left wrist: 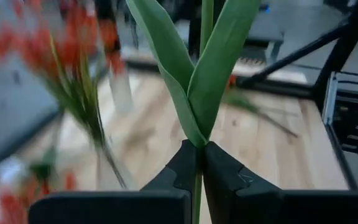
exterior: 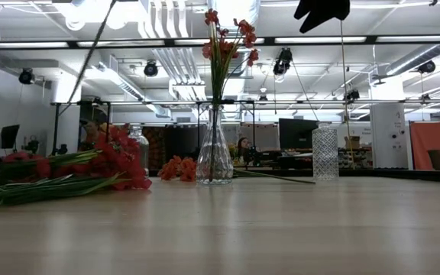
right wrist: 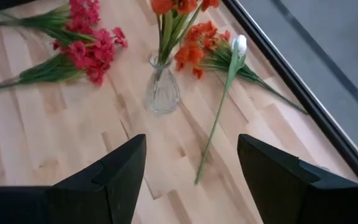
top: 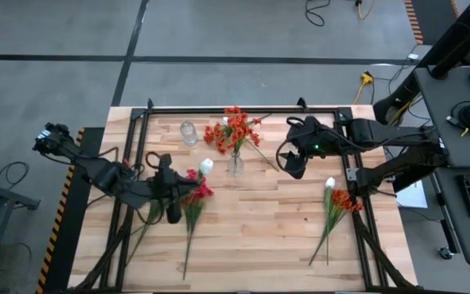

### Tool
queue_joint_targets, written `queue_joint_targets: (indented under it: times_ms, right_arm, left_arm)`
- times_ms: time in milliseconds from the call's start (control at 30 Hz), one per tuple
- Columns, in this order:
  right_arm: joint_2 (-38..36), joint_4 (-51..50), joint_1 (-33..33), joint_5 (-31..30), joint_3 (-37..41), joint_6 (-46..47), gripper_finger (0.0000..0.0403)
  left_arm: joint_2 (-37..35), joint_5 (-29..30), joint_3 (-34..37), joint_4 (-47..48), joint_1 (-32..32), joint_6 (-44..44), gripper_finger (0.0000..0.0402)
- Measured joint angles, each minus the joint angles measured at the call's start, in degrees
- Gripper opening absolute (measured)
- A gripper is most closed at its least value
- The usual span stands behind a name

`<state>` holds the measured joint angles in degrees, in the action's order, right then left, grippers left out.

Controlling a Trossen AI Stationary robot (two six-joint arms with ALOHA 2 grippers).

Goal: Sort flowers into vase by color
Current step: Put the bottom left white tulip into the top left transparent vase

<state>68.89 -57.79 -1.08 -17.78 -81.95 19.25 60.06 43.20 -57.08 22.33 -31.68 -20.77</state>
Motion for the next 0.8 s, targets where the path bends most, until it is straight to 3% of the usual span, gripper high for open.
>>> queue_joint_targets:
  times_ms: [133, 300, 567, 700, 800]
  right_arm:
    - [-0.5, 2.6, -1.3, -0.7, 2.5, 0.0, 0.0244]
    - [-1.0, 7.4, -1.7, -0.9, 6.1, -0.7, 0.0244]
    - [-0.9, 14.4, -1.7, -0.8, 10.5, -2.9, 0.0244]
    - [-1.3, 14.8, -1.7, -0.8, 11.7, -2.9, 0.0244]
    - [-1.9, 14.8, -1.7, -0.8, 12.6, -2.5, 0.0244]
  left_arm:
    - [-2.7, 4.2, 0.0, -4.5, 0.4, 11.9, 0.0]
    - [-6.1, 4.0, 0.2, -10.9, 3.7, 22.4, 0.0]
    - [-8.9, -9.1, 1.4, -14.7, 16.8, 30.2, 0.0]
    - [-11.6, -21.0, 5.7, -18.8, 24.7, 30.2, 0.0]
    - [-14.2, -25.2, 10.2, -22.1, 29.8, 29.7, 0.0]
